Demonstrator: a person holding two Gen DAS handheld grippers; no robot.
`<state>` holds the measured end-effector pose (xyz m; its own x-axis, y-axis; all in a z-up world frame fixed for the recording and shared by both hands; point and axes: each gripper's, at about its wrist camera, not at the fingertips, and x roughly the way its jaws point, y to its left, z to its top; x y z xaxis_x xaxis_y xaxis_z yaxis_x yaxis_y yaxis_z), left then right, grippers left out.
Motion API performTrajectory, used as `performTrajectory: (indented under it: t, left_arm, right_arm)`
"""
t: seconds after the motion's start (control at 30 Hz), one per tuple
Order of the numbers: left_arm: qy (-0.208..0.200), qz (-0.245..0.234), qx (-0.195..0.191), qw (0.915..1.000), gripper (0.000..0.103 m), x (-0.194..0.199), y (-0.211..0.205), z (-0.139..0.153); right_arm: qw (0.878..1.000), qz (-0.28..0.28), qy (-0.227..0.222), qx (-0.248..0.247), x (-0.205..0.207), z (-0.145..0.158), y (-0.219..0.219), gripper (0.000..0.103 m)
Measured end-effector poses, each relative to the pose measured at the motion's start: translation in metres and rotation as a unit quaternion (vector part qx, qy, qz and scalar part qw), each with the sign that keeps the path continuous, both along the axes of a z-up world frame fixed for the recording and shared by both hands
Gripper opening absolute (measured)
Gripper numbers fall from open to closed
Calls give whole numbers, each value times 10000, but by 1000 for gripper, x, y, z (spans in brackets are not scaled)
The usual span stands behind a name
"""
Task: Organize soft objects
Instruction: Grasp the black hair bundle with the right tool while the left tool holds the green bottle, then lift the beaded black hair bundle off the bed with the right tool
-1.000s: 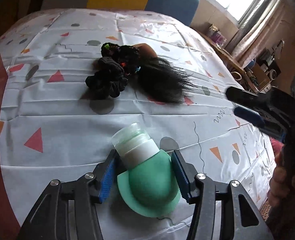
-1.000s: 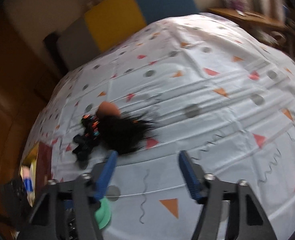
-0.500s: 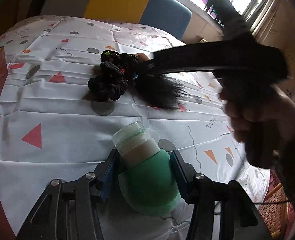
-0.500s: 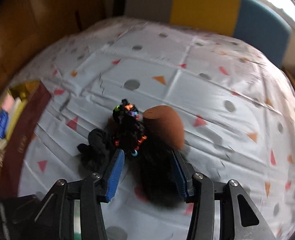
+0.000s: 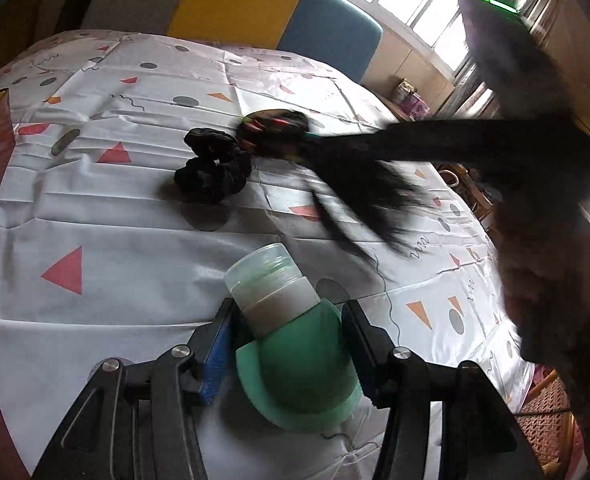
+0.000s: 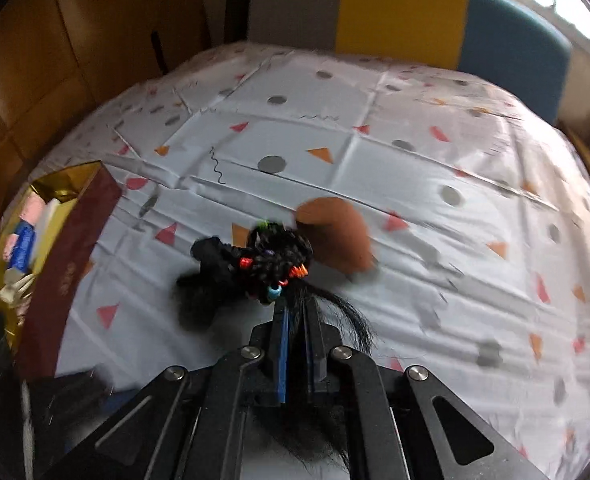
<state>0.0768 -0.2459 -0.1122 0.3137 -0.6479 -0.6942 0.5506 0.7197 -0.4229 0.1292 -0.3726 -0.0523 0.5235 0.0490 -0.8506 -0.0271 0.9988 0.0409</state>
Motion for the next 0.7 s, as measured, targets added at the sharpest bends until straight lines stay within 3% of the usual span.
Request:
performTrajectory:
  t: [0.1,0.2,0.3,0.33,0.4,0.5,0.6,0.67,0.7]
  left_arm:
    - [-45,-4,44,10000,54,-1,-1,0]
    - [-57,9,93,9999,54,-2,-2,2]
    - [-96,15,163,9998,54,-2,-4,2]
    - [-89,21,175,9998,54,-1,-5,2]
    - [-67,36,188,9998,54,-1,-5,2]
    - [-72,45,223,9997,54,0,-7,2]
    - [-87,70,260,9996,54,-2,-7,2]
    - [-98,78,286,9995,54,-3,-8,2]
    - [-102,78,296,9995,54,-3,-8,2]
  right_arm:
    - [9996,-255,64,130,-34,3,-10,6]
    - [9975,-505,468,163,-61,-16,-22,7]
    - [9926,-777,784,509,-78,-36,-35,12]
    - [9918,-841,764,582,-81,-36,-38,15]
    - [9911,-942,619,711,-83,-31,-43,37]
    - [9915,-986,234,815,-81,-20,-44,59]
    - [9938,-973,128,527,-71,-21,-37,65]
    - [9943,-957,266,396,-62,-34,-33,65]
    - [9948,-890,362,332,-57,-41,-32,60]
